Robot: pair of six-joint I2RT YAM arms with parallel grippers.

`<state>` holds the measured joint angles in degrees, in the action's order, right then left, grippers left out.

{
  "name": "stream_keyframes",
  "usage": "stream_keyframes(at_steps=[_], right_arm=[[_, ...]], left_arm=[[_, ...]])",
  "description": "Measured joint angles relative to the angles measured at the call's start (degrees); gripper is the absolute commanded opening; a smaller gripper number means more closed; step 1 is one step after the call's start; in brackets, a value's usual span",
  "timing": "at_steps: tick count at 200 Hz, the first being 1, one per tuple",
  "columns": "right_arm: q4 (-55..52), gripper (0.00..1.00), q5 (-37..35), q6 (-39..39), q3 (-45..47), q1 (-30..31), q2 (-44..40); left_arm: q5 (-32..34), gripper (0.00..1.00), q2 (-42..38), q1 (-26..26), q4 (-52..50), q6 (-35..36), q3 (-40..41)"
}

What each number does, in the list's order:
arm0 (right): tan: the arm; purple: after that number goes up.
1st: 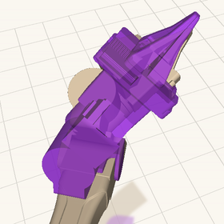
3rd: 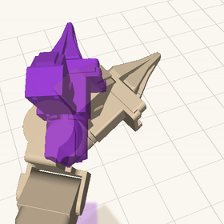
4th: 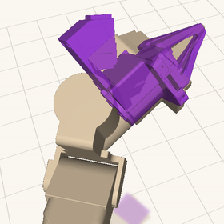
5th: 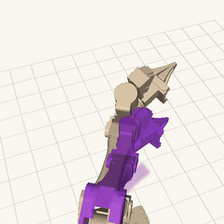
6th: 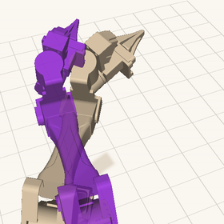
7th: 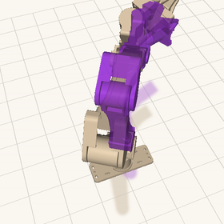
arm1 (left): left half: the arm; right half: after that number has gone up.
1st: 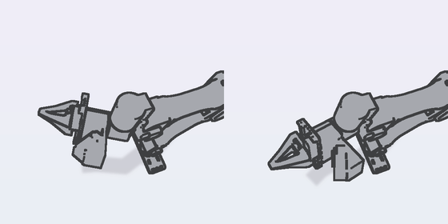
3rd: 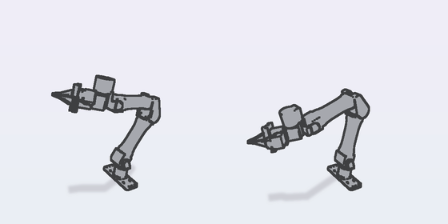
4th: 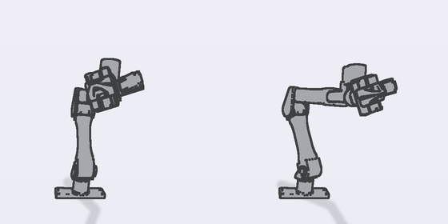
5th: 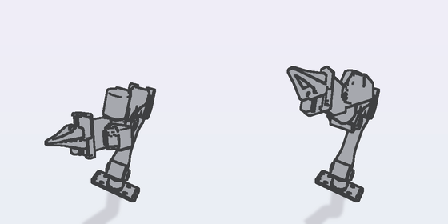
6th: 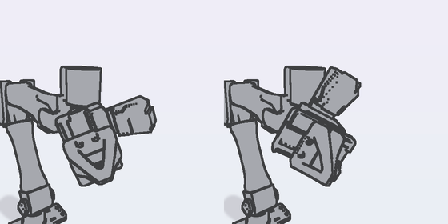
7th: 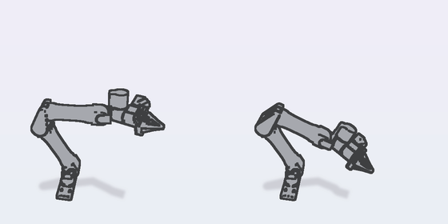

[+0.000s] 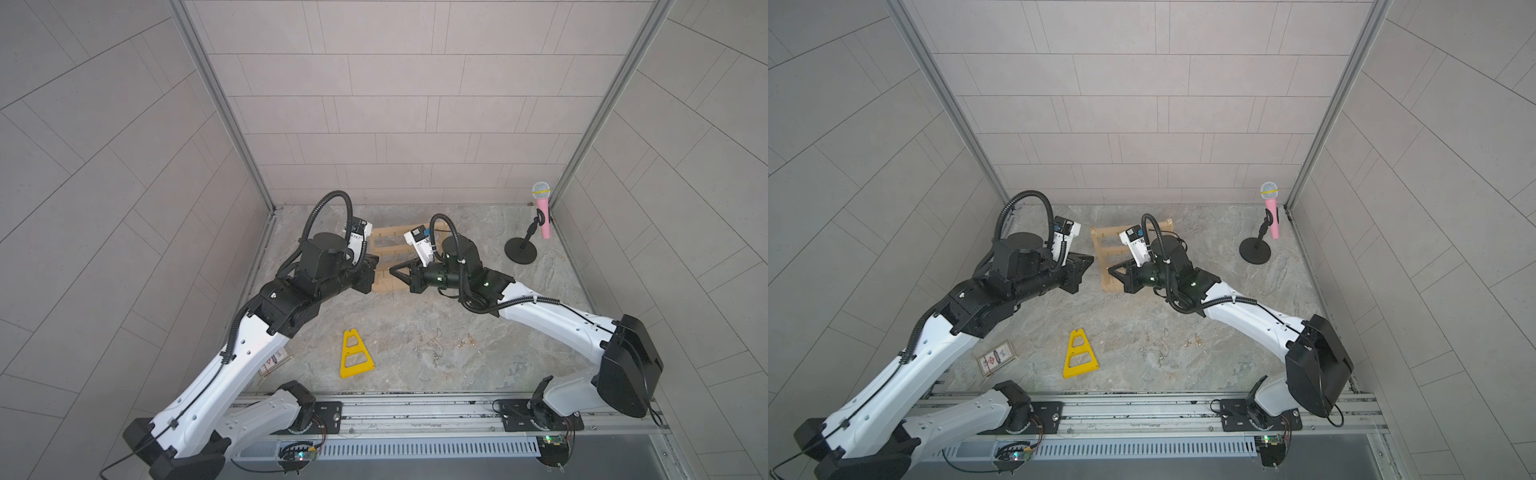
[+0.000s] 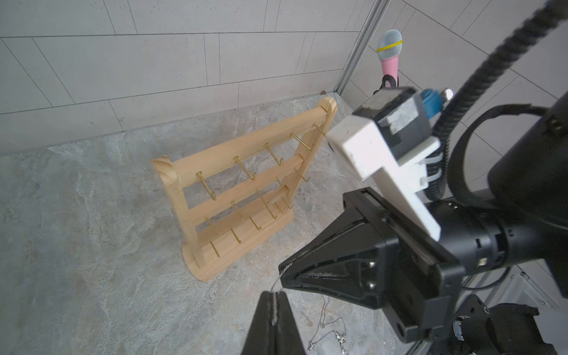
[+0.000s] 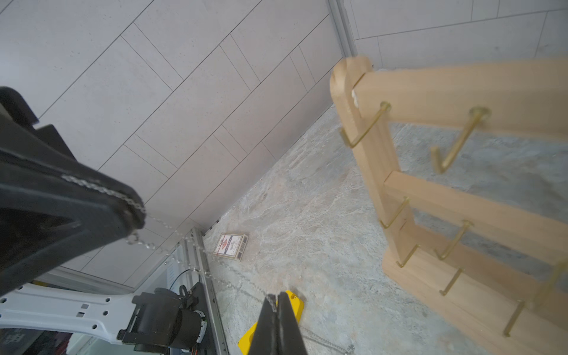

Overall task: Hang the necklace on the jewelry display stand
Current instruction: Hang the necklace on the stand.

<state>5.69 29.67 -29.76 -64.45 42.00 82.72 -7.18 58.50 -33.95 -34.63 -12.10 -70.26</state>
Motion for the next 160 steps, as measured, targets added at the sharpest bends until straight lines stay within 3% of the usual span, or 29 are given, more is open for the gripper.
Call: stream_keyframes(at_steps=[80,160], right_arm=[[-9.11,0.02,-5.2,6.38,-16.68,0.0,5.88],[-14.1,0.01,-6.91,8.61,-21.49,-0.66,10.95]], left_arm=[[2.29,0.0,2.64,5.44,4.04,0.57,1.27],[1.79,0.0,6.71,8.5,9.57,0.22,1.4]])
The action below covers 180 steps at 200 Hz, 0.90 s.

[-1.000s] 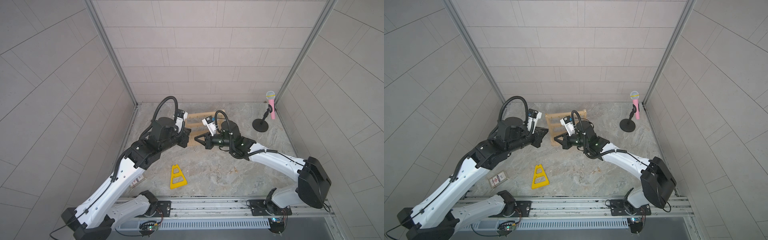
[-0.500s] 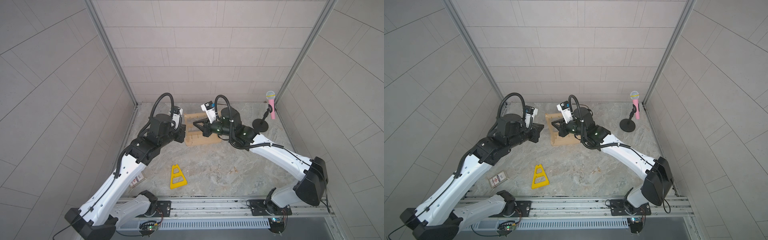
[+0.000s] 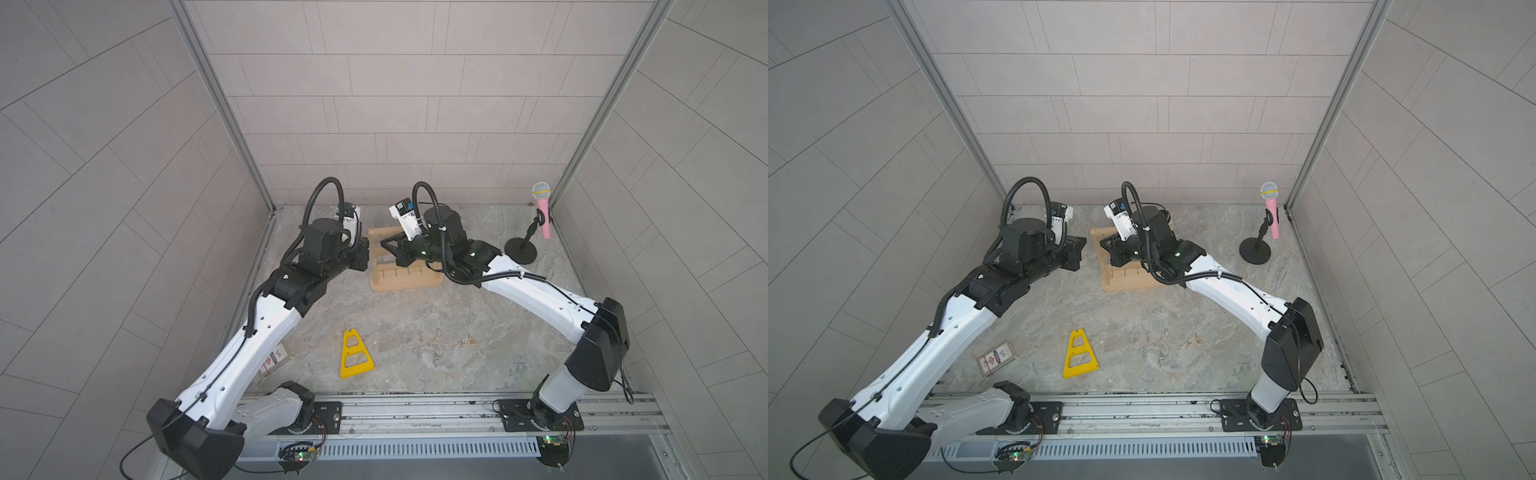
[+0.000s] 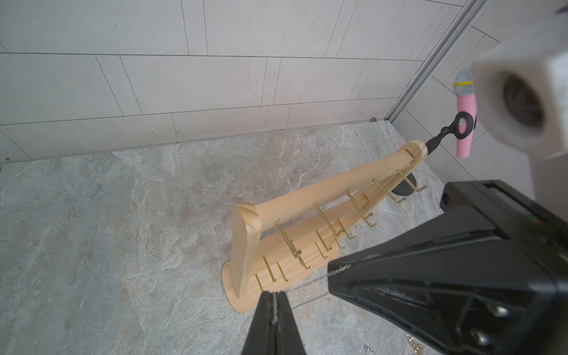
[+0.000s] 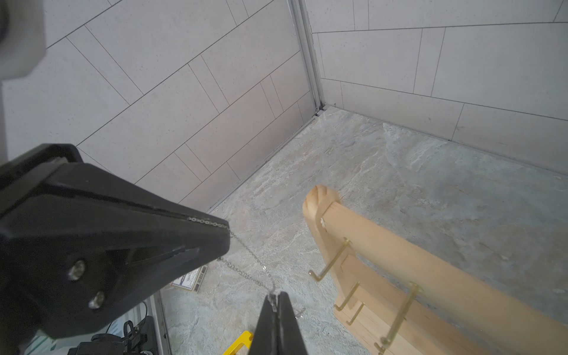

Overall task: Hang the necklace on the jewelry display stand
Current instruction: Hang the necklace on the stand.

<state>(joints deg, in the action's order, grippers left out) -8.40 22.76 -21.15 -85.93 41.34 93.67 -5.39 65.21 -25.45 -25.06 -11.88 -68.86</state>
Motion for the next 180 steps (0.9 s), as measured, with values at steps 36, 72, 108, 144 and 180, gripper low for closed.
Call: stream_keyframes(at_steps=[36,72,108,144,180], right_arm=[[-0.17,0.01,-0.33,0.17,-0.68,-0.68,0.52],[-0.81,0.02,-0.66,0.2,-1.95,-1.29,1.18],[-0.87,0.02,-0.76,0.2,-3.21,-1.64,3.39],[-1.11,0.02,-1.01,0.2,-3.21,-1.92,4.33],[-1.2,0.02,-1.4,0.37,-3.21,-2.03,4.33]], left_arm=[[-1.03,0.0,1.33,0.81,1.46,-0.13,0.0],[-1.62,0.0,2.47,1.36,2.86,-0.31,0.0],[-2.12,0.0,4.07,1.97,3.45,-0.31,0.0],[-2.47,0.0,4.98,2.19,3.82,-0.31,0.0],[-2.84,0.0,5.46,2.19,3.82,-0.66,0.0]])
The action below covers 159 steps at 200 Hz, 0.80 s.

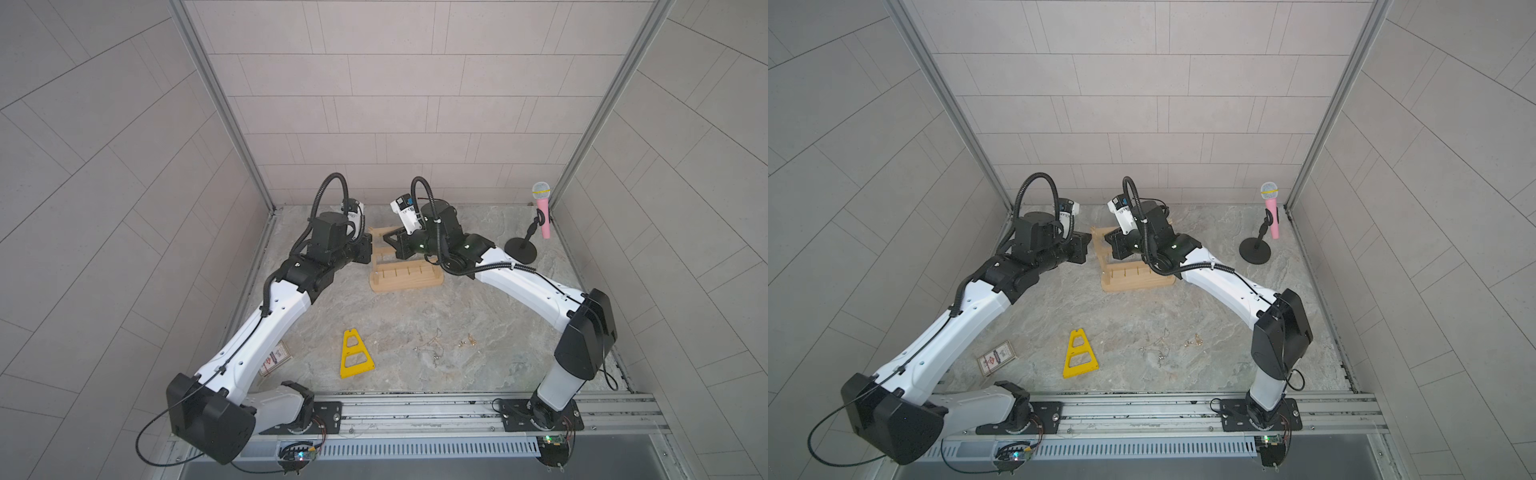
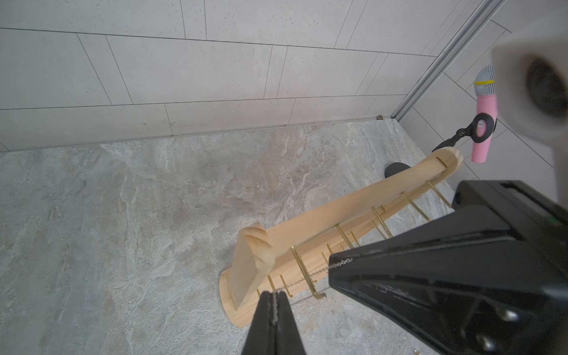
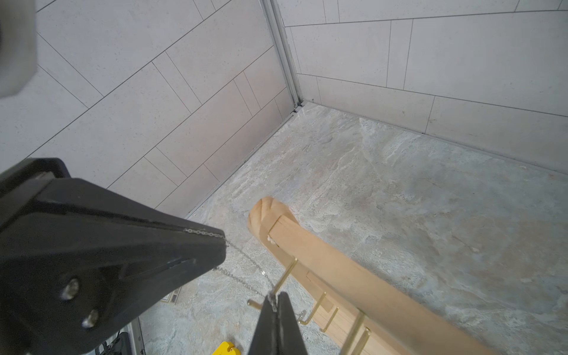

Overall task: Hang the necklace on the jewelry display stand
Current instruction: Hang the necklace on the stand.

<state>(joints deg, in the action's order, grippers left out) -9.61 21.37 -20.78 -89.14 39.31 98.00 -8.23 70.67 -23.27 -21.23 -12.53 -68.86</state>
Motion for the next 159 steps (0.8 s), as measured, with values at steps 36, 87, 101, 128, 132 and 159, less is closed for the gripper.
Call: stream_keyframes(at_steps=[36,87,101,128,132,159], right_arm=[[-0.37,0.02,-0.57,0.57,0.0,0.0,0.0],[-1.36,0.03,-1.7,1.49,0.0,0.0,0.0],[-1.55,0.04,-1.95,1.73,0.0,0.0,0.02],[-2.43,0.09,-2.25,2.4,-0.02,0.02,0.04],[-2.69,0.1,-2.32,2.47,-0.04,0.07,0.04],[-4.07,0.13,-2.56,2.97,-0.61,0.2,0.44]], left_arm=[[-0.96,0.0,0.31,0.0,0.02,-0.94,0.04],[-2.73,0.0,1.25,0.0,0.11,-1.9,0.9],[-3.17,0.0,1.38,0.0,0.17,-2.12,1.38],[-3.85,0.0,1.44,0.0,0.22,-2.58,1.86],[-3.96,0.0,1.44,0.0,0.26,-2.69,1.9],[-4.48,0.0,1.53,0.0,0.57,-3.19,2.21]])
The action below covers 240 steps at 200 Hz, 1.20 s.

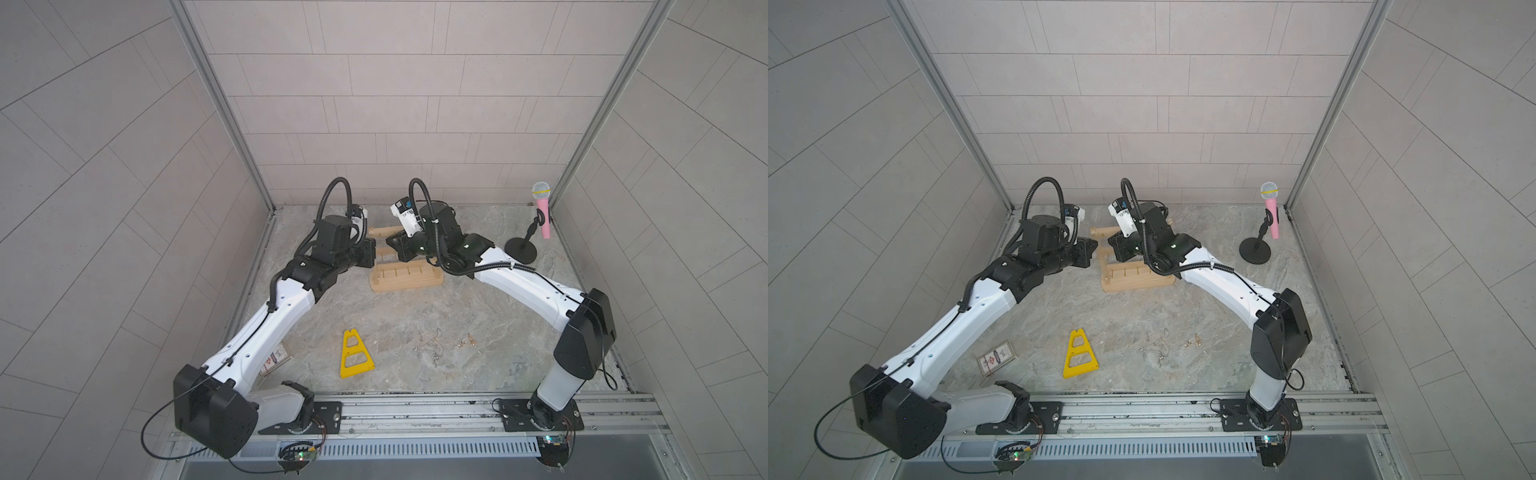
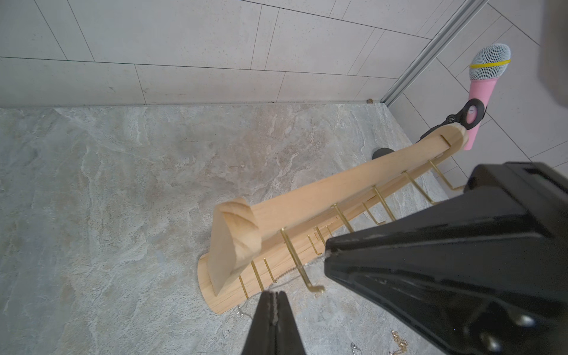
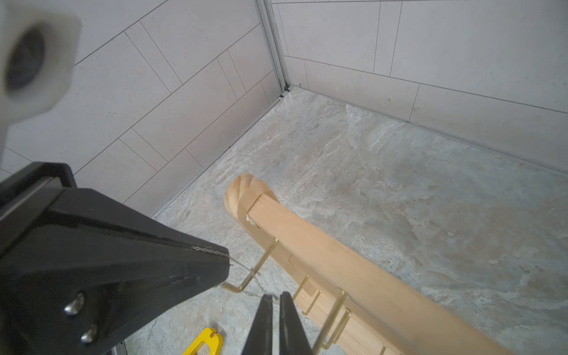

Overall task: Hang the necklace on the jewelry display stand
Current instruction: Hang the necklace on the stand.

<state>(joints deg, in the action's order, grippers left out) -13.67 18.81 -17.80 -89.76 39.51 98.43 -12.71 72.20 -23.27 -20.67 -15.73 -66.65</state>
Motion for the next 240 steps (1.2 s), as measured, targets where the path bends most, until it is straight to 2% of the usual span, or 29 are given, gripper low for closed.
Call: stream_keyframes(at_steps=[96,165,211,240], right_arm=[[-2.36,0.22,-0.87,1.27,-0.59,0.42,-0.57],[-3.23,0.28,-2.51,2.19,3.04,0.55,-8.11],[-2.67,0.29,-2.99,2.32,5.77,0.5,-10.4],[-1.2,0.29,-3.72,1.57,11.15,0.5,-12.7]], left_arm=[[-1.01,0.0,0.5,0.0,0.74,-1.25,0.7],[-1.05,0.0,1.01,0.0,0.81,-1.66,1.2],[-1.27,0.11,1.36,0.0,1.16,-2.45,1.33],[-1.27,0.12,1.38,0.0,1.18,-2.71,1.44]])
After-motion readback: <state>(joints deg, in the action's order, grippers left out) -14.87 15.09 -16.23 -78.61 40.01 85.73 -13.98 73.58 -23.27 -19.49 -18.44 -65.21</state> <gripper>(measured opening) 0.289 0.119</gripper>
